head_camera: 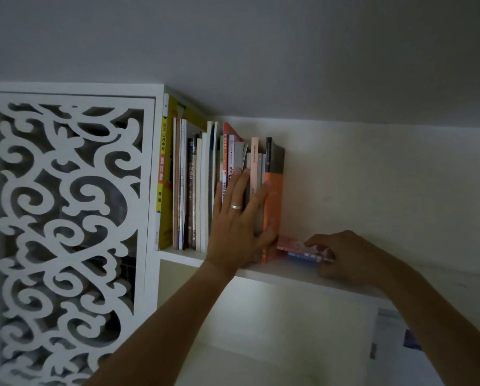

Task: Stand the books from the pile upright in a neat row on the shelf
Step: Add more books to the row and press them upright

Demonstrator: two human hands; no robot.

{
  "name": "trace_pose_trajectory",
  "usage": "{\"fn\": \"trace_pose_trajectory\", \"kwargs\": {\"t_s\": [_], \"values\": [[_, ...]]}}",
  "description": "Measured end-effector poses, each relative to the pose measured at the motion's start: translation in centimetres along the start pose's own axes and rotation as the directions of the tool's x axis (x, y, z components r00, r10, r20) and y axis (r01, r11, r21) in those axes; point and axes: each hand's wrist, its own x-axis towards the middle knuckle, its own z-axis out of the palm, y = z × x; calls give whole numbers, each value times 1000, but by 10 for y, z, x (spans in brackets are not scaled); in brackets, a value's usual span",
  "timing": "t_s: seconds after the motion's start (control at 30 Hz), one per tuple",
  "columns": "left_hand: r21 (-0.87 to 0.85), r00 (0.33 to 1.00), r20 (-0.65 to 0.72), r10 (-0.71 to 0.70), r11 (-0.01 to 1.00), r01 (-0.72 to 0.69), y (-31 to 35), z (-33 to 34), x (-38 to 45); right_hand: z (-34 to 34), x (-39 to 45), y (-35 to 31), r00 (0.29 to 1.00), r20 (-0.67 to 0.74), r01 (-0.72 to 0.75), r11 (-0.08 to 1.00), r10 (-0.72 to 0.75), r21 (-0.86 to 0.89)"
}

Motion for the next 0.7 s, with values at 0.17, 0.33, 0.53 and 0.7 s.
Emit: {"fn": "trace_pose_trajectory", "kwargs": {"t_s": [0.17, 0.33, 0.53, 0.7], "values": [[-6, 1000, 16, -6, 1000, 7, 1, -2, -2, -6, 9, 5, 969, -248, -59, 966, -5, -251], [-2, 1000, 30, -2, 1000, 2, 1, -2, -1, -23, 14, -13, 597, -795, 31, 987, 107, 156], [-85, 1000, 13, -11, 996, 12, 0, -3, -2, -5, 40, -95, 688, -721, 304, 870, 82, 389], [-258, 993, -85, -80, 965, 56, -1, -4, -3, 40, 54, -98, 809, -586, 342, 779, 40, 526]]}}
